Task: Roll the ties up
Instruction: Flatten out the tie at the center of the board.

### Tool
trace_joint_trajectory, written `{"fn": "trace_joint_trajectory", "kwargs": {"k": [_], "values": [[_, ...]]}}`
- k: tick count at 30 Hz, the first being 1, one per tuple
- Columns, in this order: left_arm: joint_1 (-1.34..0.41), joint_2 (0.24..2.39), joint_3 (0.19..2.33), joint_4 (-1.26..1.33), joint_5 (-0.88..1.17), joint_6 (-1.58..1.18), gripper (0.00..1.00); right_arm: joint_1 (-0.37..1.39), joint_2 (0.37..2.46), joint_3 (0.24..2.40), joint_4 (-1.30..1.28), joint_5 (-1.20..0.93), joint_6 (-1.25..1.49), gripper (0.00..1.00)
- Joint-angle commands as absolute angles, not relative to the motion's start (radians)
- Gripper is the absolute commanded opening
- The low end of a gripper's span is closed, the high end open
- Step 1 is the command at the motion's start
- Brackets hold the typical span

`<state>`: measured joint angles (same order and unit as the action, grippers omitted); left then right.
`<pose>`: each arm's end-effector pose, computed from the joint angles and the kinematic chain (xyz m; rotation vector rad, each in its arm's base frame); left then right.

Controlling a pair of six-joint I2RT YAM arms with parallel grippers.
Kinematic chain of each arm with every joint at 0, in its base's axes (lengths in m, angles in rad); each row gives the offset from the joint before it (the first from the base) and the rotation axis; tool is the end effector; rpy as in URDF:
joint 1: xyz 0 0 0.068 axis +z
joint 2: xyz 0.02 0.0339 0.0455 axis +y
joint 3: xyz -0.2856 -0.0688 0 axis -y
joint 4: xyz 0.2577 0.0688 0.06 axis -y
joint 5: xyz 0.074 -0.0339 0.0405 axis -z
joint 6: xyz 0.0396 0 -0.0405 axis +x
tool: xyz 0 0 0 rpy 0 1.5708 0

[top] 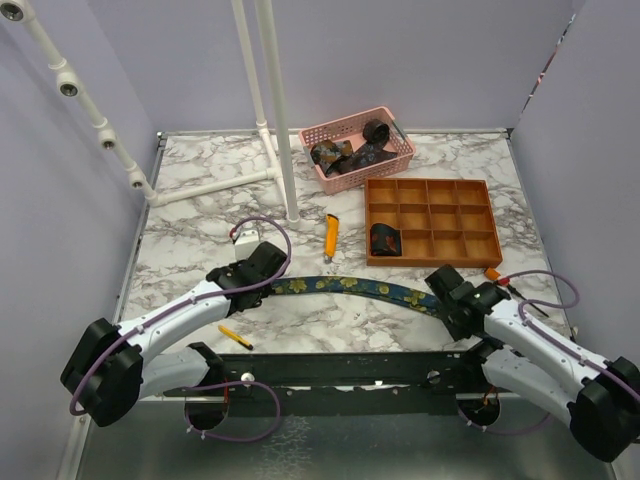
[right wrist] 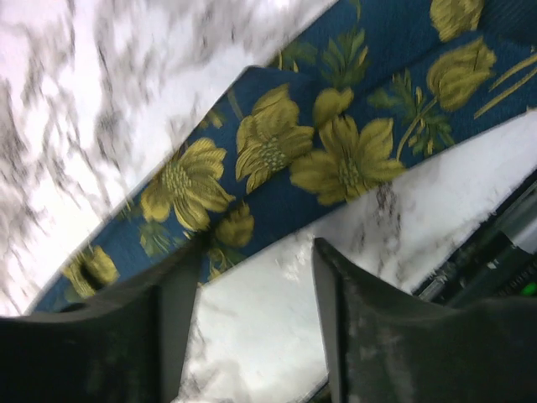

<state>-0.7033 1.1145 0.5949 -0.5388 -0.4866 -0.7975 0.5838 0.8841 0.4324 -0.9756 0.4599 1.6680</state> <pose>0.1653 -0.1159 0.1990 -0.2739 2.4349 0.0071 0.1037 0.0474 0.1675 1.4131 2.2594 -0.0956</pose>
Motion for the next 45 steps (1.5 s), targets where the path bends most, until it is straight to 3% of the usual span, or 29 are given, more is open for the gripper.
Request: {"fn": "trace_joint_trajectory", "kwargs": {"k": [1,9,16,24,29,32,39,42,45], "values": [[-0.717,1.087,0.571,-0.520,-0.482,-0.815,0.00,0.445,0.950,0.435,-0.872,0.476,1.504,0.53],[-0.722,1.074,0.567,-0.513,-0.482,-0.813,0.00,0.195,1.050,0.485,-0.767,0.441,1.243,0.44],[-0.736,1.074,0.563,-0.508,-0.475,-0.811,0.00,0.149,1.225,0.574,-0.708,0.442,1.097,0.40],[-0.753,1.091,0.561,-0.506,-0.475,-0.811,0.00,0.104,1.328,0.651,-0.671,0.466,0.962,0.51],[-0.754,1.099,0.562,-0.506,-0.474,-0.809,0.00,0.101,1.259,0.634,-0.689,0.406,0.957,0.73],[-0.753,1.102,0.563,-0.505,-0.474,-0.808,0.00,0.101,1.153,0.600,-0.716,0.403,1.004,0.78],[-0.756,1.109,0.563,-0.501,-0.470,-0.804,0.00,-0.008,1.099,0.568,-0.738,0.390,1.033,0.71],[-0.756,1.107,0.562,-0.498,-0.467,-0.802,0.00,-0.050,1.105,0.595,-0.719,0.380,0.978,0.58],[-0.756,1.102,0.560,-0.496,-0.466,-0.803,0.00,-0.050,1.094,0.618,-0.707,0.393,0.939,0.56]]}}
